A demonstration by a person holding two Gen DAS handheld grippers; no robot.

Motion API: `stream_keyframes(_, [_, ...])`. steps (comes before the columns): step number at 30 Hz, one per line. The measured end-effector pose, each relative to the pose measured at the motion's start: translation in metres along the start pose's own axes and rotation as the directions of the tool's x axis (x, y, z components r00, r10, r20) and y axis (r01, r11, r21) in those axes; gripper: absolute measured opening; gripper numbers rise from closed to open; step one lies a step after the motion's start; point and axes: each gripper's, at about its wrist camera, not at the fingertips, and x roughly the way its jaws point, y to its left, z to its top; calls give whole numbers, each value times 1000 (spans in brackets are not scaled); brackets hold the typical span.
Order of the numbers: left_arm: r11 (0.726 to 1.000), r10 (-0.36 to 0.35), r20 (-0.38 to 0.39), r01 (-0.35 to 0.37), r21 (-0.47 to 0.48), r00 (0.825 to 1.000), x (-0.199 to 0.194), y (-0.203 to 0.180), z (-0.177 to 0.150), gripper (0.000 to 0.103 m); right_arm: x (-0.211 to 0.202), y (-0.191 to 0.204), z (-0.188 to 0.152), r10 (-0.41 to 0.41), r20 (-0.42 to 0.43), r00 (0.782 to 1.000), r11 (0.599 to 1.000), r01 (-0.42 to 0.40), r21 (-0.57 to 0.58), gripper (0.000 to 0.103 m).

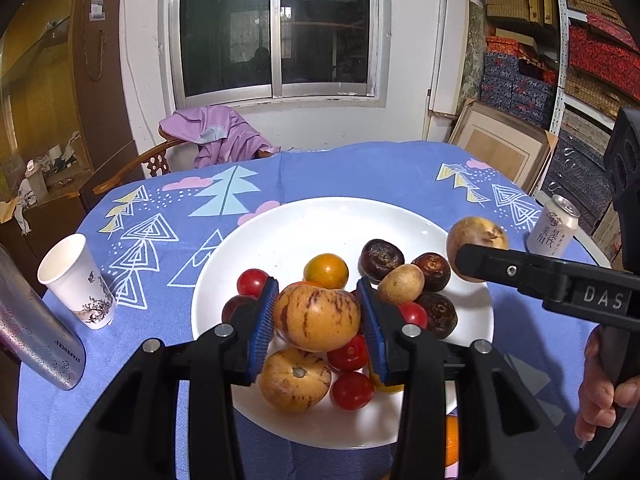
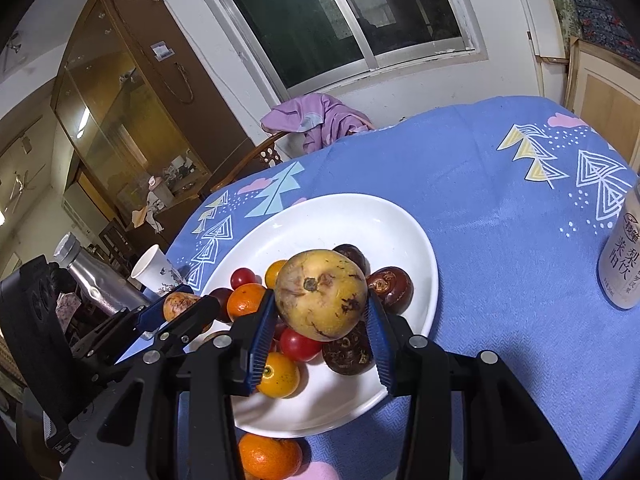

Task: Organize fruits
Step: 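Carry both pepinos onto the plate and open both tools, then withdraw both tools back toward the remaining fruit on the cloth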

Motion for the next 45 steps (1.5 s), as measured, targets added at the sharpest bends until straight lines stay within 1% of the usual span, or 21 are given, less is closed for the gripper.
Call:
stream_keyframes(6, [999,23,25,-23,23,999,-4,-5,0,40,2,0,-1,-3,-4,1000,1000,3,-1,44])
stream_keyframes(13, [999,32,12,-33,30,999,1,-6,-2,40,14,-1,-7,-24,-31,999,1000,24,-13,45])
stream_keyframes(14, [999,39,15,-39,34,999,1,-7,-2,46,17,-1,-8,-29,-41,999,999,28,-19,46])
stream_keyframes(15, [998,48,23,-48,37,999,0,-8,-2,55,20,-1,-10,-34,-52,998,999,33,-26,46])
stream_keyframes(16, [998,54,30,-55,39,998,-1,-8,-2,58,25,-1,-11,-48,-61,997,998,46,-33,46])
stream_keyframes(17, [997,62,39,-63,42,997,-2,-8,-2,61,27,-1,-13,-64,-65,996,997,61,-39,46])
stream_keyframes(18, [996,68,45,-70,46,997,-3,-9,-2,61,29,0,-14,-79,-60,995,996,75,-54,47])
stream_keyframes(21, [995,77,57,-80,53,995,-8,-9,-1,63,20,4,-12,-107,-16,994,991,105,-86,55])
stream_keyframes(22, [995,81,58,-84,54,995,-9,-10,-1,63,16,4,-10,-102,-1,995,991,102,-86,56])
stream_keyframes(25, [992,101,64,-105,63,993,-16,-11,-4,65,3,6,-6,-84,26,996,993,86,-81,56])
stream_keyframes(28, [990,117,70,-123,76,991,-29,-12,-8,73,-13,12,-3,-73,47,996,994,77,-80,56])
stream_keyframes(30, [990,116,65,-121,76,991,-42,-9,-16,85,-27,17,-6,-61,50,997,994,65,-86,56])
stream_keyframes(32, [992,106,50,-109,59,993,-53,-2,-29,90,-44,23,-15,-51,47,998,993,56,-103,56])
stream_keyframes(33, [994,95,34,-97,50,995,-57,2,-37,90,-52,26,-21,-45,45,998,992,50,-113,56])
stream_keyframes(35, [997,67,-12,-67,36,998,-62,9,-54,90,-71,30,-40,-25,40,999,990,31,-134,57])
stream_keyframes(37, [999,37,-50,-36,16,998,-66,16,-73,90,-84,30,-64,-3,6,1000,987,4,-158,57])
stream_keyframes(39, [1000,-12,-81,11,-7,997,-70,19,-92,91,-91,30,-87,9,-23,1000,983,-13,-181,57])
stream_keyframes(41, [999,-40,-100,38,-22,994,-73,21,-106,91,-88,32,-114,4,-73,997,975,-20,-222,57])
stream_keyframes(43, [998,-62,-101,60,-16,993,-81,17,-116,91,-78,36,-134,-15,-128,992,964,-19,-264,57])
stream_keyframes(45, [999,-47,-92,49,21,995,-87,10,-125,90,-67,45,-145,-39,-155,987,947,-13,-320,57])
